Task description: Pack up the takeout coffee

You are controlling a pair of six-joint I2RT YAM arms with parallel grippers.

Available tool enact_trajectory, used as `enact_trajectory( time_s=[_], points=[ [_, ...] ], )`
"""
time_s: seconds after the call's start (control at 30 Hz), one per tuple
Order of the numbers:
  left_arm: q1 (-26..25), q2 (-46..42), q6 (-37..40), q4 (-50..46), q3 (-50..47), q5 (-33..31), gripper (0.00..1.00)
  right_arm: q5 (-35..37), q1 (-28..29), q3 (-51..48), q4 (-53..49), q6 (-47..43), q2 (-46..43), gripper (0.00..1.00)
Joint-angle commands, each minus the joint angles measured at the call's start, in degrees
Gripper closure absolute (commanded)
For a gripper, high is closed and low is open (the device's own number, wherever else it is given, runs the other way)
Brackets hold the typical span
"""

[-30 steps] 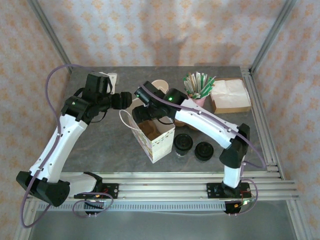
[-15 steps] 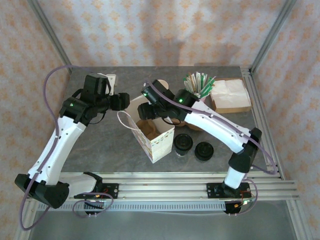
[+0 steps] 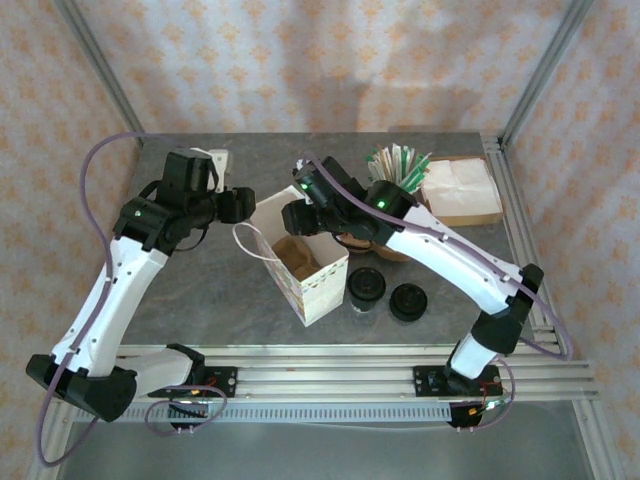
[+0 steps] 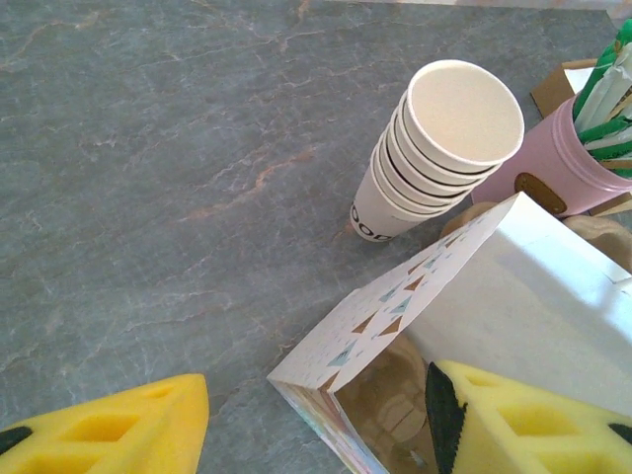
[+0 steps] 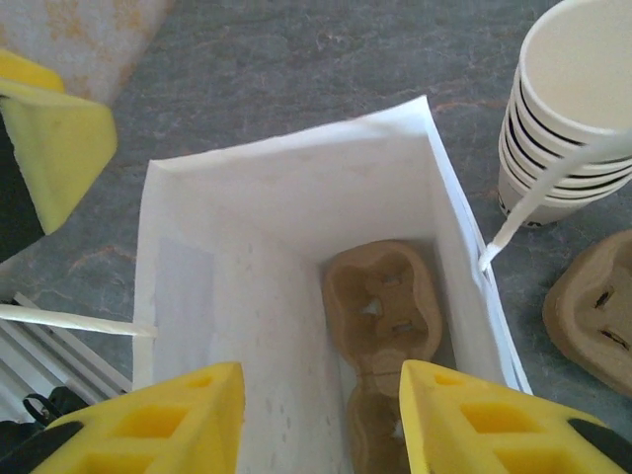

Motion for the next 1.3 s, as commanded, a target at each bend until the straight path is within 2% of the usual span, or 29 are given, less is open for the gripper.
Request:
enact_trajectory(
  time_s=[0.0,0.27,0.37,0.63,0.83,0.9,1.17,1.27],
  points=[
    [-0.41,-2.17,-0.12,-2.74,2.36,-2.16,0.39,0.72,0.33,-1.18,3.14,0.37,-3.46,0.54],
    [-0.41,-3.85,-0.47,-2.66,1.28,-1.62,0.40,2.11,0.30,-3.16,2.46,-0.16,-4.30,0.58],
    [-0.41,-3.68,-0.22,-2.18,0.35,0.33,0.40,2.25,0.33,-4.71,2.02,-0.71,-3.67,0.66],
    [-0.34,-1.75,-0.01,-2.44,-0.23,-0.79,0.40,0.22,0.34,-6.90,1.91,-2.62,2.24,0.76],
    [-0.34,-0.86,-0.04,-1.15,-1.36,1.01,0.40,0.76,0.35,-7.51,3.42,-2.70,7.02,0.84],
    [-0.38,-0.80,0.35,-1.15,-1.76,1.18,0.40,0.68,0.30,-8.08,4.68,-2.54,8.18,0.90],
    [-0.43,-0.77,0.76,-0.29,-3.34,1.02,0.41,-2.97,0.35,-5.91,5.24,-2.11,12.77,0.90],
    [-0.40,-0.27,0.59,0.21,-3.58,0.99,0.41,-2.76,0.34,-4.39,4.46,-2.22,13.06,0.84]
  ],
)
